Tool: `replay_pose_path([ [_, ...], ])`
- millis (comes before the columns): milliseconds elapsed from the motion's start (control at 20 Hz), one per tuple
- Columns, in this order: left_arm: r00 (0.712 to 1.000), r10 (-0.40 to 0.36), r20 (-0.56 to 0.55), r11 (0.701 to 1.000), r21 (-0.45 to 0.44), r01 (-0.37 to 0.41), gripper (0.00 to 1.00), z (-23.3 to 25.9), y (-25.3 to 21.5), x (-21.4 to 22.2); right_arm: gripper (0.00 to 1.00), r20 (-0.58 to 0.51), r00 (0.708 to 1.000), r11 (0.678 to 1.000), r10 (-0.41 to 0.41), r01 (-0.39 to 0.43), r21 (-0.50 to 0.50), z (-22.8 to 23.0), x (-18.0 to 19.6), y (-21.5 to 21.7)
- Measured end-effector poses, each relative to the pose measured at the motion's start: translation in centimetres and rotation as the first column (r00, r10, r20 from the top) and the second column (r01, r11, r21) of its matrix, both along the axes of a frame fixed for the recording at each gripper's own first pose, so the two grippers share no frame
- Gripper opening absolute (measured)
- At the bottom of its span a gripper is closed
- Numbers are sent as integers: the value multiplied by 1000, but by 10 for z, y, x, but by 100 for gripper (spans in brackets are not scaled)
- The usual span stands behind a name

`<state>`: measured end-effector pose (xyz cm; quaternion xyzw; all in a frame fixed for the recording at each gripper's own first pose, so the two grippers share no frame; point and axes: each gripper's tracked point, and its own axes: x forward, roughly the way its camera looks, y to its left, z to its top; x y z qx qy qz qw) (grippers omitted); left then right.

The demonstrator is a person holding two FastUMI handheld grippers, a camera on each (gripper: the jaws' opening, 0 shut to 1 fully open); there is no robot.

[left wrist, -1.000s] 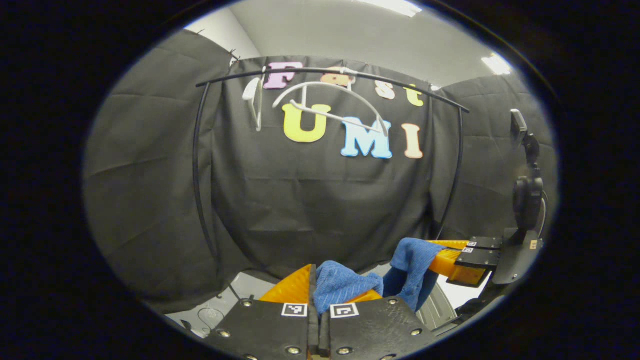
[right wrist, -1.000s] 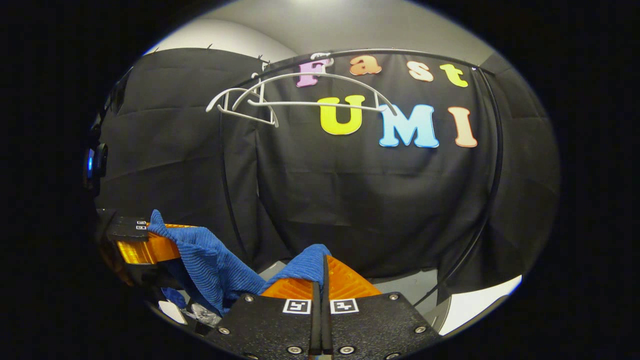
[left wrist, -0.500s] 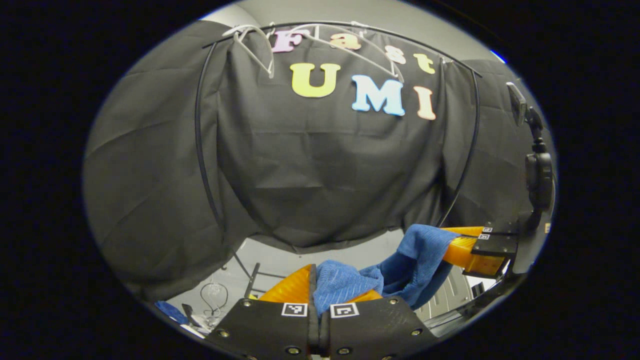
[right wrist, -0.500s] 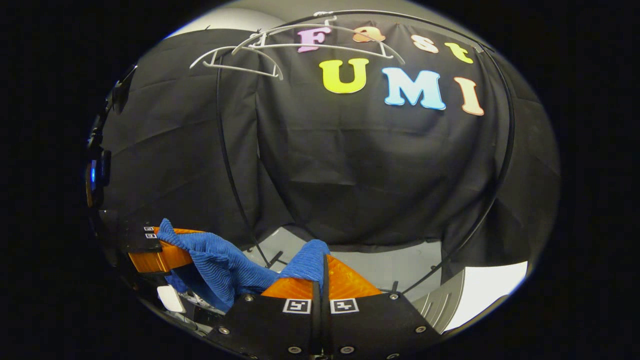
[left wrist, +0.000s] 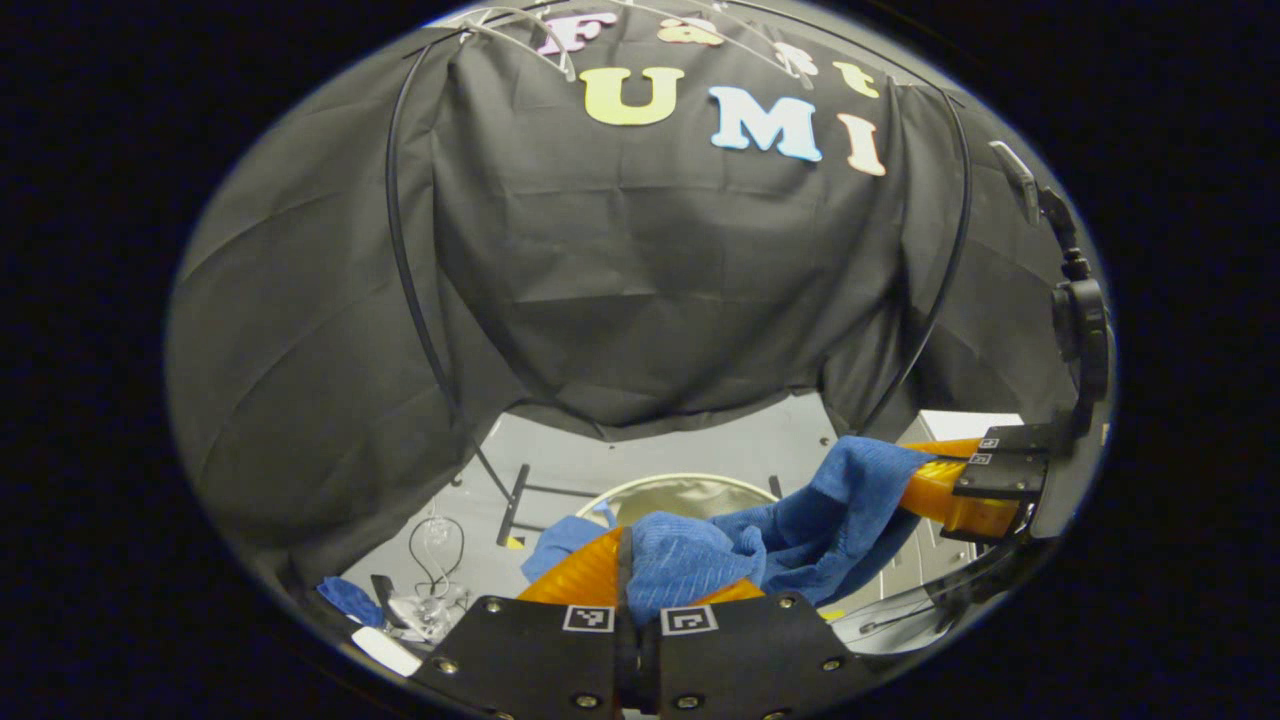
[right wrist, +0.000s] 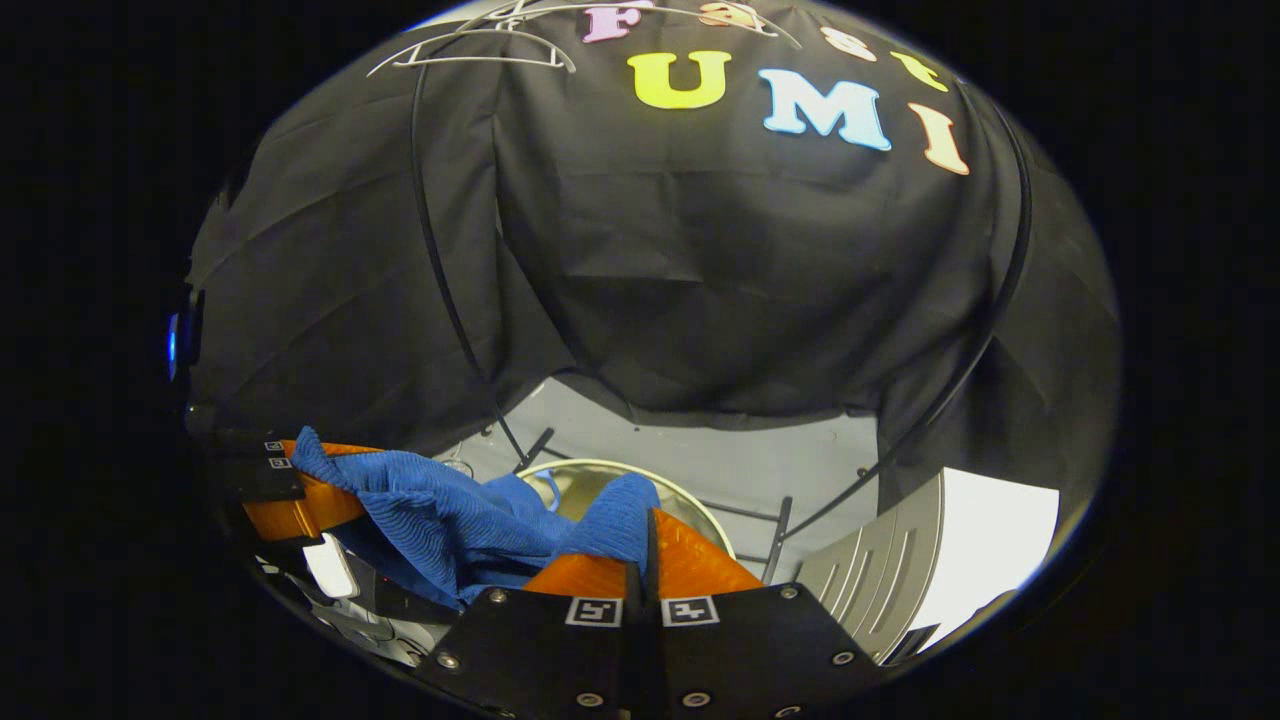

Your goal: Grasp the clothes on the hanger with both hands and then place them into the laundry hamper below.

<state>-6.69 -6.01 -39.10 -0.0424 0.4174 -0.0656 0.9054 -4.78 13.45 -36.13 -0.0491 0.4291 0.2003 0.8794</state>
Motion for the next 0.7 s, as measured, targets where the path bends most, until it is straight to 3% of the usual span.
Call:
replay_pose_path([
  [300,994,-1,-109,1000,-6,0,5,-34,-2,-13,7,-92,996,999,1,-4,-35,-22,-17,-5],
  [350,993,-5,-120,1000,-24,3,8,-36,-3,-14,8,-96,995,1000,-2,-1,-31,-22,-18,-4],
  [400,992,-13,-122,999,-52,7,19,-32,-8,-15,11,-96,995,1000,-7,5,-22,-20,-19,-3],
  [450,993,-11,-119,998,-61,4,36,-31,-9,-14,27,-85,996,1000,-15,14,-13,-19,-15,0],
  [500,994,-5,-106,998,-56,-1,53,-29,-5,-13,36,-81,997,1000,-19,19,-5,-18,-14,1],
  [600,997,-2,-77,999,-37,0,88,-23,0,-6,70,-83,996,1000,-27,27,-1,-21,-14,1],
  [650,998,-6,-66,1000,-31,4,90,-19,1,-3,87,-79,996,999,-33,33,-1,-19,-13,0],
  [700,998,-8,-57,1000,-22,7,91,-20,0,-2,90,-78,996,999,-36,35,-4,-20,-14,0],
])
